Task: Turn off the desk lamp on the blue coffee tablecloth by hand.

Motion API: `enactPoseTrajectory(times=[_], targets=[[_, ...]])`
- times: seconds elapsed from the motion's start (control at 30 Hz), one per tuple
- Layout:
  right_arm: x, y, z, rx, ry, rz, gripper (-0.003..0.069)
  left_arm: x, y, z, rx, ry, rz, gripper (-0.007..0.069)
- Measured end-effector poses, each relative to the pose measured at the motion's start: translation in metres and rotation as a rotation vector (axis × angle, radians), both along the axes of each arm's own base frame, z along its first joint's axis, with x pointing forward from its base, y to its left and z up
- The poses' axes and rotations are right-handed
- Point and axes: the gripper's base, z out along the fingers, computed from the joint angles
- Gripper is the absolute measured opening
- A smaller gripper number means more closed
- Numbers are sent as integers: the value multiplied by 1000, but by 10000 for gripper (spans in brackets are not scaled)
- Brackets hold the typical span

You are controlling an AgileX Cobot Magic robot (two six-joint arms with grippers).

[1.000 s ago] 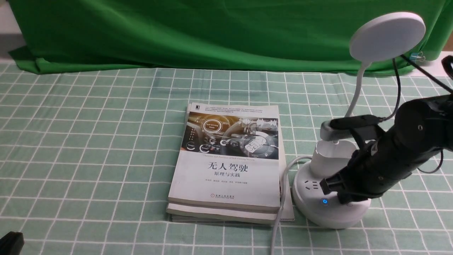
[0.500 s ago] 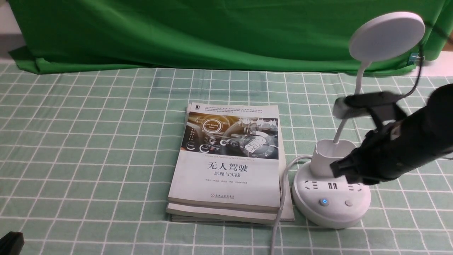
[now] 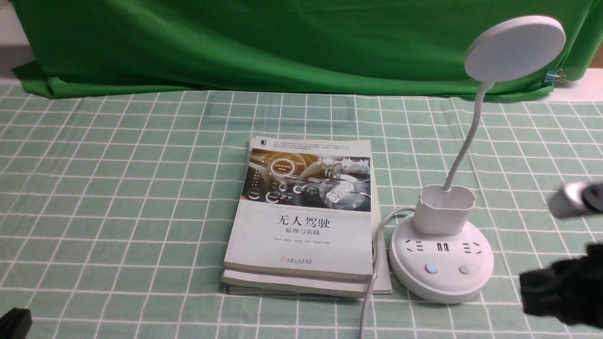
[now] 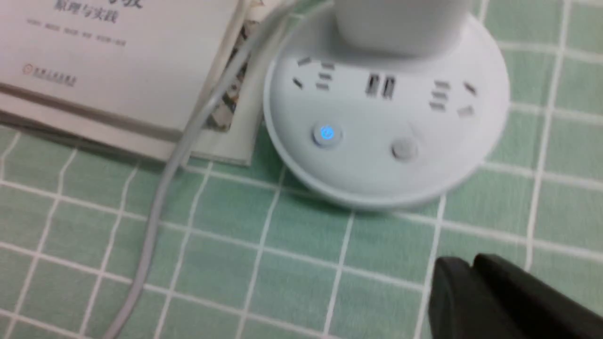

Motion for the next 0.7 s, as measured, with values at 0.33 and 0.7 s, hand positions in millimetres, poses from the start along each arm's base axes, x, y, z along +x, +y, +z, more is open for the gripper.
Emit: enactPoseTrajectory(times=[0.33, 0.7], targets=[[-19, -7, 13, 64, -135, -19, 74, 0, 0, 0, 0, 0, 0, 0], [-52, -43, -1, 17, -487, -143, 21, 0, 0, 0, 1, 0, 0, 0]])
